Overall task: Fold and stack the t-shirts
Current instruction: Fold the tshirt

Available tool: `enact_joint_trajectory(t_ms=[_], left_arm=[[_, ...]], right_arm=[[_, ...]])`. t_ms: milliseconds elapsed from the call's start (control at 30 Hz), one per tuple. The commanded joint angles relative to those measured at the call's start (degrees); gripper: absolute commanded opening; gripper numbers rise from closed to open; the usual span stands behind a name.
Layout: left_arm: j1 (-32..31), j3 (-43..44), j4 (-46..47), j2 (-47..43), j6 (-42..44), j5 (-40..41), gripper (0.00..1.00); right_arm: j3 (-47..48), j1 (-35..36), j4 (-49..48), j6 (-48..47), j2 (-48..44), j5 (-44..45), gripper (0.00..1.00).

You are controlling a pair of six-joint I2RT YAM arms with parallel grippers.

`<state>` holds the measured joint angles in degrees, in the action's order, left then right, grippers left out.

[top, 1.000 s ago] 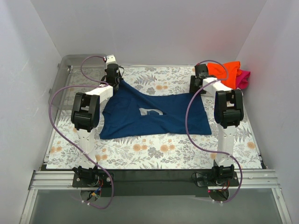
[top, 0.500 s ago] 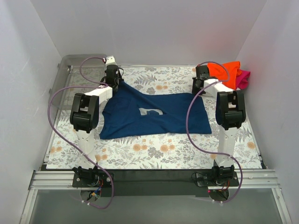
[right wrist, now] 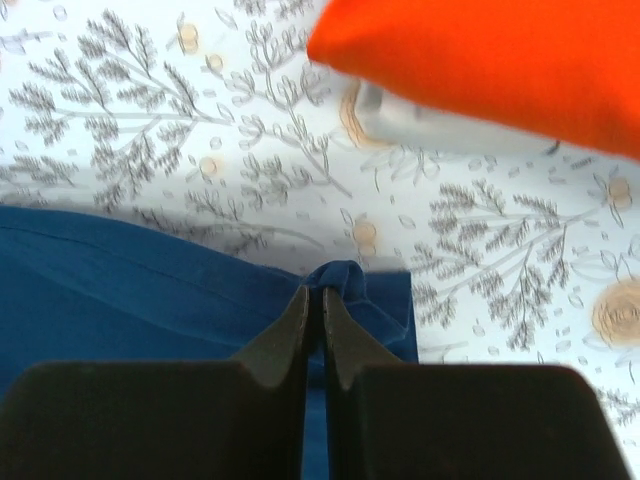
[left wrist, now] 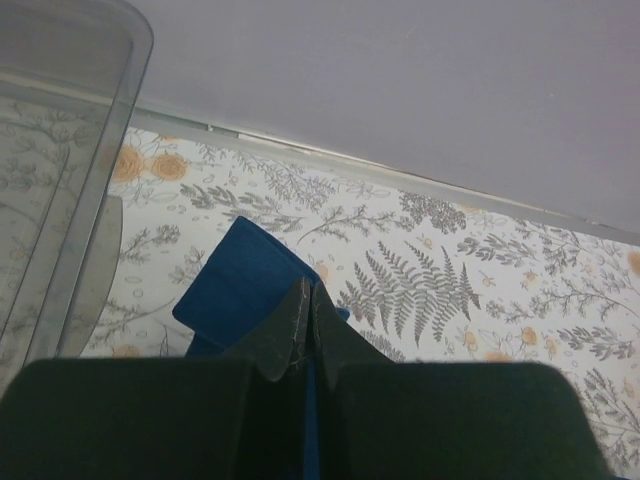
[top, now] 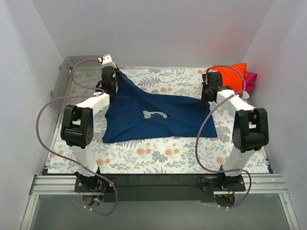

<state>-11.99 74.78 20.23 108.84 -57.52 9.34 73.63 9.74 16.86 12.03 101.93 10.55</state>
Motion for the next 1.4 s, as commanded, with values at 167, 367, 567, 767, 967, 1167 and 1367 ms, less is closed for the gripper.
enact_joint_trajectory(t_ms=[167, 367, 567, 767, 967, 1167, 1367], left_arm=[[0.21, -16.58, 2.89, -14.17, -3.92, -2.48, 0.0], [-2.24, -24.67, 3.06, -21.2, -5.41, -1.79, 0.0], [-3.92, -33.46, 2.8, -29.81, -6.82, 1.73, 0.0], [-6.2, -39.27, 0.78, -35.97, -8.67, 2.16, 0.0], [-8.49, -43.83, -3.08, -40.45, -9.54, 5.94, 0.0], [-9.8, -47.62, -7.83, -45.64, -11.3, 7.88, 0.0], [-12.35, -50.44, -12.05, -50.56, -12.0, 8.67, 0.0]], right_arm=[[-11.03, 1.42, -1.31, -0.52, -11.66, 2.11, 0.01], [-16.84, 3.09, -1.22, -0.43, -18.6, 2.9, 0.01], [-21.41, 3.36, -0.87, -0.43, -22.12, 5.1, 0.01], [-22.38, 3.36, -0.69, -0.52, -21.86, 7.73, 0.01], [-22.74, 3.36, -0.52, -0.43, -22.04, 9.67, 0.01], [-22.3, 3.36, -0.43, -0.61, -21.6, 10.02, 0.01], [-21.68, 3.36, -0.43, -0.61, -20.37, 9.58, 0.01]])
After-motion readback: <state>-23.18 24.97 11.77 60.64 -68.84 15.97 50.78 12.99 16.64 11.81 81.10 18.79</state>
